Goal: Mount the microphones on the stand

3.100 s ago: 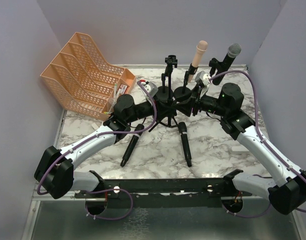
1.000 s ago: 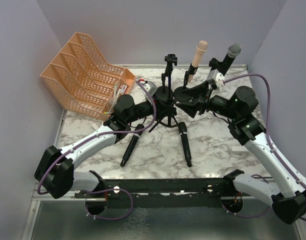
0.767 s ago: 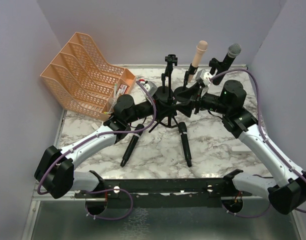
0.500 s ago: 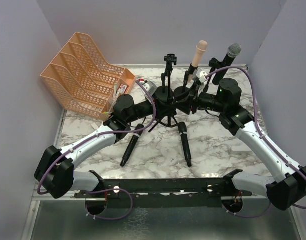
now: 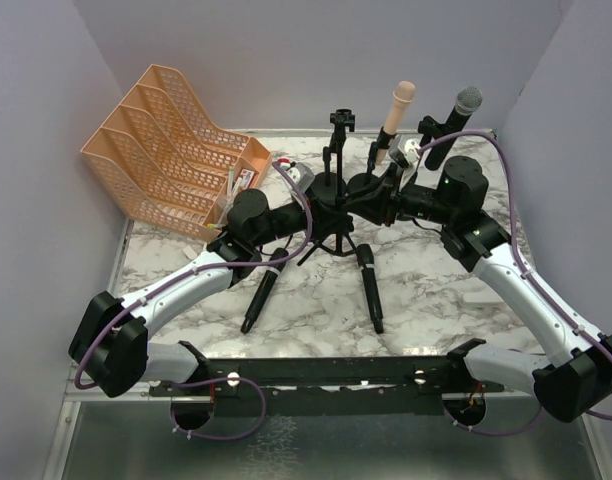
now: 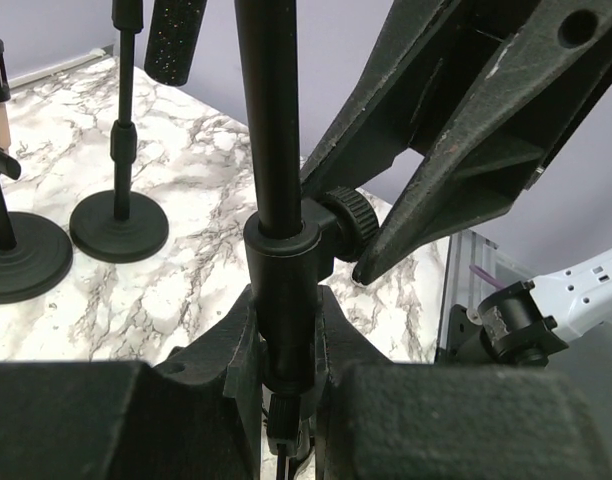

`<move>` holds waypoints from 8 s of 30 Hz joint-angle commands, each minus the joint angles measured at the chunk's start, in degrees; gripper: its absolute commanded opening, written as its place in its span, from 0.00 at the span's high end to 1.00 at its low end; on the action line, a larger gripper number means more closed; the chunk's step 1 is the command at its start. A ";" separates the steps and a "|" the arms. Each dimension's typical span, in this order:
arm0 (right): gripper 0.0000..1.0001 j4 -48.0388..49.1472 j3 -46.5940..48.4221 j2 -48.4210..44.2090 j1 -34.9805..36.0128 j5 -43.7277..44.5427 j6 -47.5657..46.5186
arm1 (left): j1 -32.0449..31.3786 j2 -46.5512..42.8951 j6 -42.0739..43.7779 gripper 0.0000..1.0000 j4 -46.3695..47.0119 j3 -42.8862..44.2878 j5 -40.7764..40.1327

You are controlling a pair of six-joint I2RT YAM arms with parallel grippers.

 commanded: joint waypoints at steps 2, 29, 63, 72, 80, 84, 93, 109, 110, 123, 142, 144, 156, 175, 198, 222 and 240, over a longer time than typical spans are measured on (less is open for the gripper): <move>0.86 0.19 0.34 0.98 0.08 0.64 3.78 | -0.10 -0.88 -0.40 1.00 3.36 0.29 1.27; 0.81 0.31 -5.71 -2.94 0.00 24.71 63.34 | -0.13 -2.29 -0.04 1.00 2.27 -1.72 -9.51; 1.00 -18.13 -1.36 -0.49 -0.02 29.18 90.04 | -0.13 -3.62 -0.04 1.00 1.87 -2.75 -10.67; 0.99 -11.51 -0.77 -0.34 -0.03 28.06 80.76 | -0.07 -3.19 -0.04 1.00 1.86 -2.56 -9.94; 0.99 -10.00 -1.07 -0.36 0.10 26.55 79.35 | -0.09 -2.83 0.05 1.00 1.78 -2.36 -9.48; 0.99 -9.36 -1.20 -0.17 0.09 25.94 79.34 | -0.07 -2.82 0.02 1.00 1.78 -2.30 -9.43; 0.99 -11.53 -0.40 -0.07 0.05 26.76 79.15 | -0.11 -2.55 -0.12 1.00 1.78 -2.42 -9.34; 0.44 -1.55 -3.33 -2.81 0.07 27.00 64.46 | -0.13 -2.66 -0.86 1.00 1.69 -2.09 -7.95; 0.41 2.65 -5.23 -3.80 0.07 25.67 62.07 | -0.14 -2.70 -1.02 1.00 1.64 -2.08 -7.83; 0.34 -7.39 3.30 0.93 0.19 7.04 18.80 | -0.11 -2.55 -2.37 1.00 0.31 -1.16 -5.27; 0.62 -8.22 6.52 4.95 0.22 4.30 16.31 | -0.08 -2.81 -1.71 1.00 0.02 -0.58 -3.04; 0.65 -8.12 6.43 4.93 0.22 3.62 16.50 | -0.10 -2.99 -1.71 1.00 0.02 -0.50 -3.16; 0.59 -8.22 4.21 4.20 0.22 3.58 18.18 | -0.15 -3.42 -1.36 1.00 0.02 -0.41 -3.39; 0.97 4.20 -7.13 1.54 0.22 9.67 47.68 | -0.15 -4.27 0.17 1.00 0.02 -0.45 -6.29; 0.38 1.57 -1.63 1.55 0.22 5.38 31.50 | -0.08 -4.27 -0.22 1.00 0.02 -0.32 -4.14; 0.99 21.05 -16.44 -2.05 0.28 15.50 90.65 | -0.12 -4.06 2.04 1.00 0.02 -0.96 -6.58; 0.36 13.65 -11.64 -12.01 0.32 1.82 3.77 | -0.13 -3.44 -3.97 1.00 -0.02 -0.67 -1.92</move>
